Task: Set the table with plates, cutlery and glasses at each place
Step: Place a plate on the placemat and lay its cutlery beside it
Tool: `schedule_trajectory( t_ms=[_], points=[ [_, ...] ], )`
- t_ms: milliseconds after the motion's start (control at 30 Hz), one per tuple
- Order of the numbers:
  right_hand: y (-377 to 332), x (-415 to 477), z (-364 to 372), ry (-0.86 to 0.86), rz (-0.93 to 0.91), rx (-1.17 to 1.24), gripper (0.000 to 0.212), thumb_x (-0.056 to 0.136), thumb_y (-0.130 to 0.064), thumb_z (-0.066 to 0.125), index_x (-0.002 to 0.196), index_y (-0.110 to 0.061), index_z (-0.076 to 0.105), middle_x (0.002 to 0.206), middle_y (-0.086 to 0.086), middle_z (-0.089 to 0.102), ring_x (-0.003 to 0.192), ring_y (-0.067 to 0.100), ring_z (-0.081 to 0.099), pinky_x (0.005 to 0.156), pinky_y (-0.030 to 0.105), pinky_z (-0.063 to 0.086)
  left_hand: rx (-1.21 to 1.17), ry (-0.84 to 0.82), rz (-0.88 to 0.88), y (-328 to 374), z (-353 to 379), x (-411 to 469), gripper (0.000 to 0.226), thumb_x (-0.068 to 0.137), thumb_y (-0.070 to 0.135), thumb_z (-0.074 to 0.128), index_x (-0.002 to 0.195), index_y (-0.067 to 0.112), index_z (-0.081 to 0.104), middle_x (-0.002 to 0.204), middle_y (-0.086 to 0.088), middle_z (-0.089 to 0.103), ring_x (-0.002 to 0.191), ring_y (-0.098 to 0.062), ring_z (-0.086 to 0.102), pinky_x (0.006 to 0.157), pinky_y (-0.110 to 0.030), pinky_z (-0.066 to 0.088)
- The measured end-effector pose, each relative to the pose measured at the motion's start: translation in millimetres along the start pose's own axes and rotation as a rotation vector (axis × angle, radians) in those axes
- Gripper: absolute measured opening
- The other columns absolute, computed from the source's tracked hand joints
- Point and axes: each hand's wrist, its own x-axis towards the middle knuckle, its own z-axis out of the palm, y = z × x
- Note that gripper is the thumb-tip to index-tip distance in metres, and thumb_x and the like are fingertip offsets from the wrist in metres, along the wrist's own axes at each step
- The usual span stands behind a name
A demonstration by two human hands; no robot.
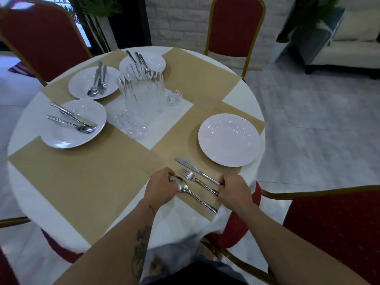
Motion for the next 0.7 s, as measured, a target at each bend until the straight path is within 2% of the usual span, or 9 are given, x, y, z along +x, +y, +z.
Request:
schedule_trajectory(
  t_ms=[267,367,567,700],
  points=[
    [-3,-2,-3,0.014,-0.009,-0.016,0.004,0.083,-0.009,0.054,0.084,-0.012,0.057,0.086,0.001,0.051,0.089,0.023,0.052,0.067,0.031,0.039,-0.001,0.007,-0.018,-1,2,4,0.022,0.087,0.010,0.051,0.102,0.019,0.064,0.083,0.005,0.061,0.071,-0.008,0.054,0.059,-0.024,0.043],
    [-4,-2,-4,-0.009,0.001,-0.012,0.004,0.084,-0.011,0.055,0.084,-0.014,0.053,0.089,0.003,0.055,0.090,0.023,0.054,0.067,0.032,0.043,0.010,-0.007,-0.018,-3,-1,5,0.026,0.087,0.010,0.049,0.107,0.017,0.064,0.093,0.000,0.065,0.076,-0.013,0.056,0.059,-0.024,0.041],
    [-22,-8,-8,0.035,-0.093,-0.006,0.018,0.089,-0.022,0.055,0.106,-0.018,0.053,0.107,0.000,0.050,0.097,0.019,0.053,0.078,0.030,0.048,0.000,0.042,-0.051,-7,-21,13,0.028,0.086,0.015,0.046,0.107,0.018,0.065,0.097,-0.003,0.066,0.081,-0.017,0.061,0.068,-0.028,0.049],
    [-52,12,-21,0.011,-0.227,0.044,0.025,0.088,-0.020,0.053,0.113,-0.019,0.054,0.111,-0.001,0.049,0.100,0.019,0.053,0.079,0.028,0.045,0.009,0.128,-0.072,-8,-42,23,0.027,0.086,0.016,0.046,0.106,0.020,0.065,0.096,0.000,0.065,0.083,-0.017,0.062,0.069,-0.028,0.049]
  ],
)
